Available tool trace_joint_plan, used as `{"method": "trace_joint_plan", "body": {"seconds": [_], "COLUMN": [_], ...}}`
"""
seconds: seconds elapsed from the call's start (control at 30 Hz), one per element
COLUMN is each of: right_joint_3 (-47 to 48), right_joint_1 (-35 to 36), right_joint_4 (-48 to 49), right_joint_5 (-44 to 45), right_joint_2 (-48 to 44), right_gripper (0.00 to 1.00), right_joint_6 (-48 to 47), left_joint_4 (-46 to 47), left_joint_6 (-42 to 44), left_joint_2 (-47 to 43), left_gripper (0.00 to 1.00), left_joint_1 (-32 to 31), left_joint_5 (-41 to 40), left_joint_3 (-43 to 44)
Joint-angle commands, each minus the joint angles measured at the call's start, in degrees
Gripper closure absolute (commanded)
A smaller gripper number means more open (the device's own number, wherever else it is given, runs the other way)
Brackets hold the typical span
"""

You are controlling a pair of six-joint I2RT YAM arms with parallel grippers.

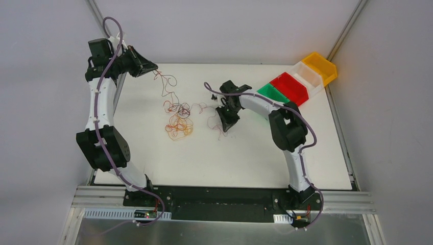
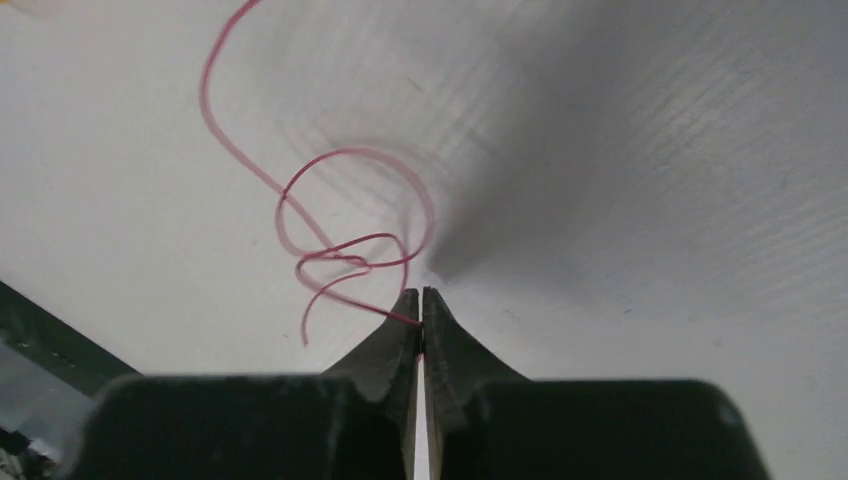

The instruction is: Untangle the cables

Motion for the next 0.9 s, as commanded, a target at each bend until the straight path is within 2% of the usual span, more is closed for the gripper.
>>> {"method": "trace_joint_plan", "body": {"seconds": [0.0, 0.07, 0.23, 0.47, 0.67, 0.87], "right_joint_3": [-1.7, -5.66, -11.15, -4.49, 2.35, 9.06], "right_joint_1": [-3.17, -5.5, -17.38, -31.29, -39.92, -49.89], "right_joint_4": [-4.46, -7.24, -16.44, -25.02, -19.35, -12.4], "right_joint_5": [1.23, -0.07, -5.52, -10.74, -8.26, -5.82], "right_joint_2": [-7.19, -12.96, -29.6, -48.05, -56.94, -58.96], "right_gripper": [1.0, 1.0, 1.0, 1.0, 1.0, 1.0], "right_joint_6": [-3.18, -6.41, -14.18, -18.03, -13.11, -8.37], "left_joint_4": [0.9, -0.25, -4.83, -10.06, -14.86, -15.29], "left_joint_6": [3.93, 5.86, 12.81, 23.59, 31.75, 39.09], "left_joint_2": [-1.15, -1.06, 0.04, 3.76, 8.29, 11.63], "left_gripper": [1.0, 1.0, 1.0, 1.0, 1.0, 1.0], "left_joint_1": [-0.07, 0.42, 1.47, 1.67, 1.67, 1.73], "left_joint_5": [-3.2, -4.96, -12.93, -28.57, -36.64, -43.25], "left_joint_3": [-2.11, -2.56, -3.55, -6.04, -7.37, -11.52]}}
